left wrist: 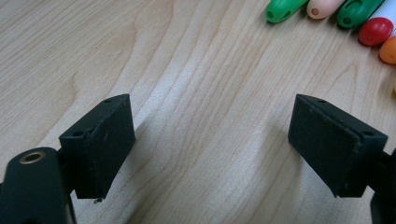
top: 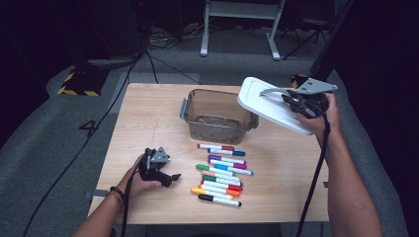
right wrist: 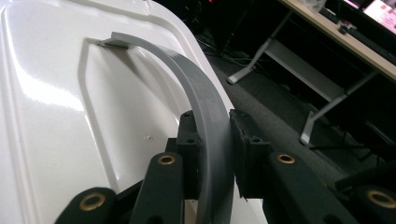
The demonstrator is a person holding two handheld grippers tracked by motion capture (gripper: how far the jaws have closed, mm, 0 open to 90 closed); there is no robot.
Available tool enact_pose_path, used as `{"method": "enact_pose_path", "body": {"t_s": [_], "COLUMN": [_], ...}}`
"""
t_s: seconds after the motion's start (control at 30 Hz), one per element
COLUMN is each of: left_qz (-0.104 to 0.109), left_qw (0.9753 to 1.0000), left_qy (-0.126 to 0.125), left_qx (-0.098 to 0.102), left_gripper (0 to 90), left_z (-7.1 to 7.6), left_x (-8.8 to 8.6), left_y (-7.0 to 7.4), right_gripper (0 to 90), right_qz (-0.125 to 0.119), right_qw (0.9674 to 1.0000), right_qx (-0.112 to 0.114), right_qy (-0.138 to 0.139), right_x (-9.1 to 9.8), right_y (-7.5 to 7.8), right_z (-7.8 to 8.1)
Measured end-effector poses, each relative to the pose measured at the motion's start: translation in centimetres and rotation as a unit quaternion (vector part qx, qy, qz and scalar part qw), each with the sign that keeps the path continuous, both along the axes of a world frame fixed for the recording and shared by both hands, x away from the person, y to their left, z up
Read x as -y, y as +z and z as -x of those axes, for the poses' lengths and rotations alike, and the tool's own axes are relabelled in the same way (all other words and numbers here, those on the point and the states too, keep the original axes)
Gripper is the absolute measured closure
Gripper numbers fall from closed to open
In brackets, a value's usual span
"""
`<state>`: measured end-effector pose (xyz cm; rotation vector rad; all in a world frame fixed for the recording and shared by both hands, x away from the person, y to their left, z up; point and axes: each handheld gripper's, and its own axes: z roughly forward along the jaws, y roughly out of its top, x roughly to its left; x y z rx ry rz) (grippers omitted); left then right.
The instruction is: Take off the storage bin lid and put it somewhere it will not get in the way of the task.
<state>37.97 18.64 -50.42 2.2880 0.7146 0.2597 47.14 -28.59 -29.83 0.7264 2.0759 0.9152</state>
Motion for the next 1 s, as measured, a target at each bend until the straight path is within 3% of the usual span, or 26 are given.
{"method": "enact_pose_path", "body": {"t_s": [0.1, 0.23, 0.4, 0.7, 0.83, 1.0], "left_qz": [0.000, -0.001, -0.001, -0.001, -0.001, -0.001], "left_qw": [1.0000, 1.0000, 1.0000, 1.0000, 1.0000, 1.0000], "left_qy": [-0.001, 0.000, 0.000, 0.000, 0.000, 0.000], "left_qx": [0.000, 0.000, 0.000, 0.000, 0.000, 0.000], "left_gripper": [14.9, 14.8, 14.8, 14.8, 14.8, 14.8], "left_z": [0.0, 0.0, 0.0, 0.0, 0.0, 0.0], "left_x": [0.0, 0.0, 0.0, 0.0, 0.0, 0.0], "left_y": [0.0, 0.0, 0.0, 0.0, 0.0, 0.0], "right_gripper": [75.6, 75.6, 75.5, 75.4, 75.2, 75.3], "right_qz": [-0.002, -0.009, 0.003, 0.002, 0.014, 0.017], "right_qw": [0.9995, 0.9986, 0.9959, 0.9923, 0.9894, 0.9871], "right_qx": [-0.004, -0.011, -0.026, -0.056, -0.078, -0.092], "right_qy": [-0.031, -0.051, -0.087, -0.111, -0.122, -0.130], "right_x": [2.2, 3.7, 5.2, 5.8, 5.9, 5.9], "right_y": [-0.8, -1.6, -3.4, -6.4, -7.9, -8.9], "right_z": [0.5, 0.6, 0.2, -0.8, -1.4, -1.9]}}
